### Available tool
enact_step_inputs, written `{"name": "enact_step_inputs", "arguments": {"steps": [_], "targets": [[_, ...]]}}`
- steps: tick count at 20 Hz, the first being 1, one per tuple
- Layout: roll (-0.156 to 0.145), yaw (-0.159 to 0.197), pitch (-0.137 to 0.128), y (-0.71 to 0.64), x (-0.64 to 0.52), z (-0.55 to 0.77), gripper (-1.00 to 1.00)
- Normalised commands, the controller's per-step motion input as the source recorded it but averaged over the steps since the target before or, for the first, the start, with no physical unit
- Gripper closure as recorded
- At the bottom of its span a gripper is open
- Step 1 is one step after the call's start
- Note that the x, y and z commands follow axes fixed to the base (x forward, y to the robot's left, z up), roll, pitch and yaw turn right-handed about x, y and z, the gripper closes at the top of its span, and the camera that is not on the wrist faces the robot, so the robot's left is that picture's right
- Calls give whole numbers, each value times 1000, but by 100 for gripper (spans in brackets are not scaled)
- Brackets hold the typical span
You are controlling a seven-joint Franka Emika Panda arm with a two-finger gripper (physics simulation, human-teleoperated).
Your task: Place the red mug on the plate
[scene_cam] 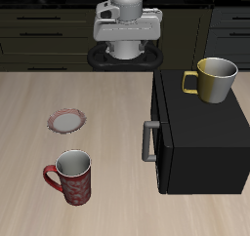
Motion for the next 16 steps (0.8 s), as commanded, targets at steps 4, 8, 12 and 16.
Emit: {"name": "enact_step_inputs", "arguments": {"steps": [4,8,12,16], "targets": [[-5,12,4,-230,356,91,-100],[9,-2,8,-110,195,43,-100],[-8,31,-3,-306,495,44,-100],[53,55,32,-231,453,1,-100]]}}
